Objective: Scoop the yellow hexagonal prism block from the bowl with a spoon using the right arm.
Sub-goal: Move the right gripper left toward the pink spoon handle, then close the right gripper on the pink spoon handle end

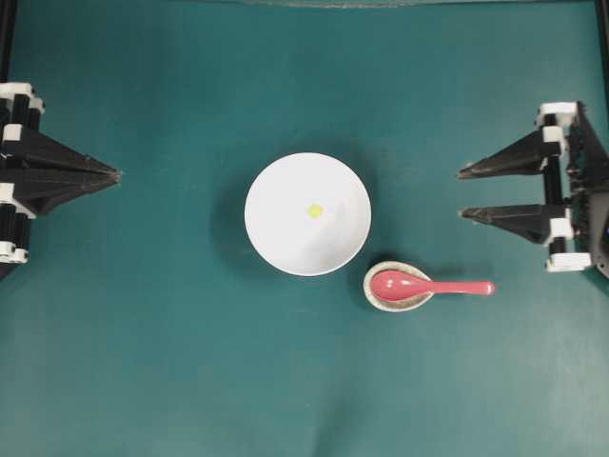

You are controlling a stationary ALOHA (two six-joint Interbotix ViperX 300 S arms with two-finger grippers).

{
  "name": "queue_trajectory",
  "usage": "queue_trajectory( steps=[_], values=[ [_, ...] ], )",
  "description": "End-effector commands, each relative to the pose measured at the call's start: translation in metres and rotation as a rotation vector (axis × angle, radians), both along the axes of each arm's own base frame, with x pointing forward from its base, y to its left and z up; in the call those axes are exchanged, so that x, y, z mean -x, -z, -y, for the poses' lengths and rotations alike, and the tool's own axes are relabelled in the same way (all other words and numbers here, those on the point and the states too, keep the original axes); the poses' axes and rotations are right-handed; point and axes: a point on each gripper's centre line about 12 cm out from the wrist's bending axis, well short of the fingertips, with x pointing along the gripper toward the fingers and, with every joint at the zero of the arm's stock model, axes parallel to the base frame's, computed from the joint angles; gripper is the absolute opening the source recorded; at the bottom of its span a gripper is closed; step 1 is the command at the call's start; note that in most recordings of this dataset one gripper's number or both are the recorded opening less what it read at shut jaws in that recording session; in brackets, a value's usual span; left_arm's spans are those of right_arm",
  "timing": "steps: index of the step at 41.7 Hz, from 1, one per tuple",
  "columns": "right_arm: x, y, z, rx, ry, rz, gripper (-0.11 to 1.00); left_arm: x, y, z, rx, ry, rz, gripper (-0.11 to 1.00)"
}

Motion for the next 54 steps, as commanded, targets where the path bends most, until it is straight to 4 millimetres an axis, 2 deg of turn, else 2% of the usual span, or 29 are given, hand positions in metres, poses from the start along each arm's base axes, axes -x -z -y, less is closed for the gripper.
queue_trajectory(
  steps=[1,13,20,36,54],
  values=[
    [-0.006,0.006,0.001,-0.016,0.009,-0.015,0.55,-0.003,-0.010,0.000,-0.005,0.002,0.025,0.00],
    [-0.023,0.059,0.003,-0.066,0.045,-0.205,0.55,-0.003,-0.010,0.000,-0.005,0.002,0.025,0.00],
    [-0.026,0.078,-0.001,-0.096,0.061,-0.181,0.55,-0.003,-0.010,0.000,-0.005,0.001,0.023,0.00],
    [-0.003,0.105,-0.030,-0.145,0.041,-0.081,0.55,-0.003,-0.008,0.000,-0.005,0.001,0.011,0.00],
    [-0.005,0.132,-0.058,-0.129,0.002,-0.084,0.55,-0.002,-0.007,0.000,-0.003,0.000,0.005,0.00]
  ],
)
